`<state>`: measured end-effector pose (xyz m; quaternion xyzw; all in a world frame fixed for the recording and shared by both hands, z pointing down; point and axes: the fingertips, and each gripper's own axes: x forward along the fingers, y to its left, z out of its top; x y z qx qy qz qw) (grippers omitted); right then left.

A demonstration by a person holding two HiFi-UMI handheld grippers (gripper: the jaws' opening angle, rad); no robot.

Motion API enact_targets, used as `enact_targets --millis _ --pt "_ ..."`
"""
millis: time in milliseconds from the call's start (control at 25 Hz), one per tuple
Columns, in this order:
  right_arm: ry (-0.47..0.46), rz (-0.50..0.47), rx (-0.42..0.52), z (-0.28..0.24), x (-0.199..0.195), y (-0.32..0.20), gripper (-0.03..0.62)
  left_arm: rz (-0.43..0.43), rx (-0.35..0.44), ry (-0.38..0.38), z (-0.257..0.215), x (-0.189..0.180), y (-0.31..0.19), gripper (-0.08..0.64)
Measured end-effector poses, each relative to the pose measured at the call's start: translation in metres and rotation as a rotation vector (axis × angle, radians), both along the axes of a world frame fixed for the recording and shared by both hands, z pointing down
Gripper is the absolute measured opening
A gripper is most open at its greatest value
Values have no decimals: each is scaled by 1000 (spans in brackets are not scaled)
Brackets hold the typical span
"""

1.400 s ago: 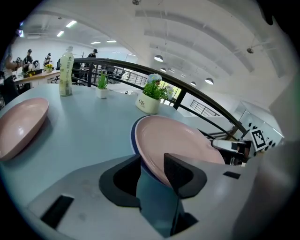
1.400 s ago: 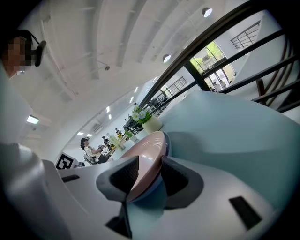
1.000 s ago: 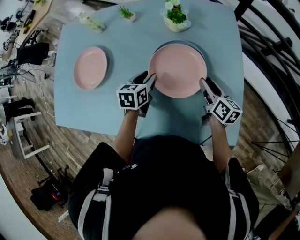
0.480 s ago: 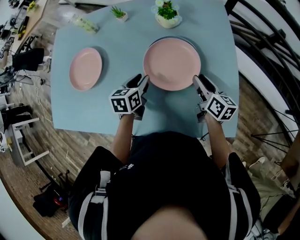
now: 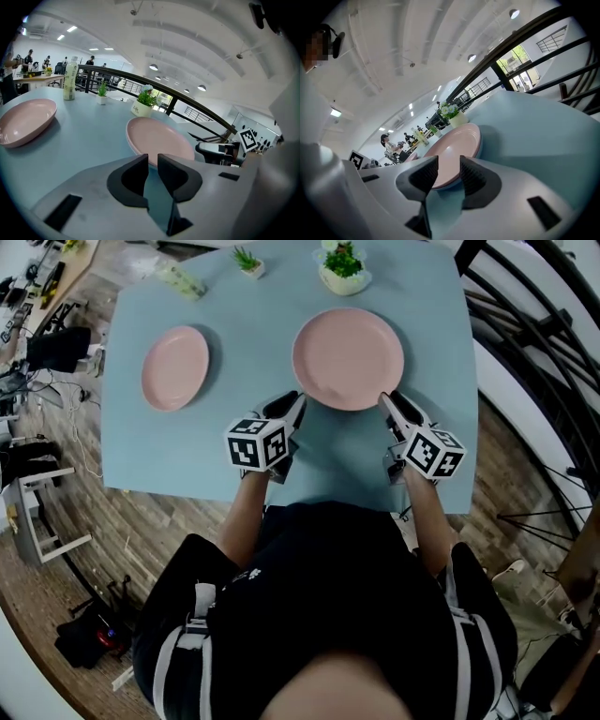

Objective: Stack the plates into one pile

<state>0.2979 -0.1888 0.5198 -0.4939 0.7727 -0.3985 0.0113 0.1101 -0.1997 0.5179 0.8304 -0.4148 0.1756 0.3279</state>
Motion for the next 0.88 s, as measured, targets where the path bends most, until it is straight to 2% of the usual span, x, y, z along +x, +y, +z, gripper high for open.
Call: enact_targets --millis 240,400,520,680,880 --pt "-13 34 36 -18 5 0 137 -20 29 45 -10 -17 15 66" --pt "3 16 74 -32 -15 3 133 -74 8 98 -9 -42 21 66" --pt "-14 -2 86 -36 -41 4 133 -80 21 80 -8 -64 22 66" --pt "-15 -29 86 -39 -89 1 133 -79 63 -5 -9 -116 19 66" --pt "-27 -53 91 -44 -144 -7 133 -178 95 -12 -18 -196 7 66"
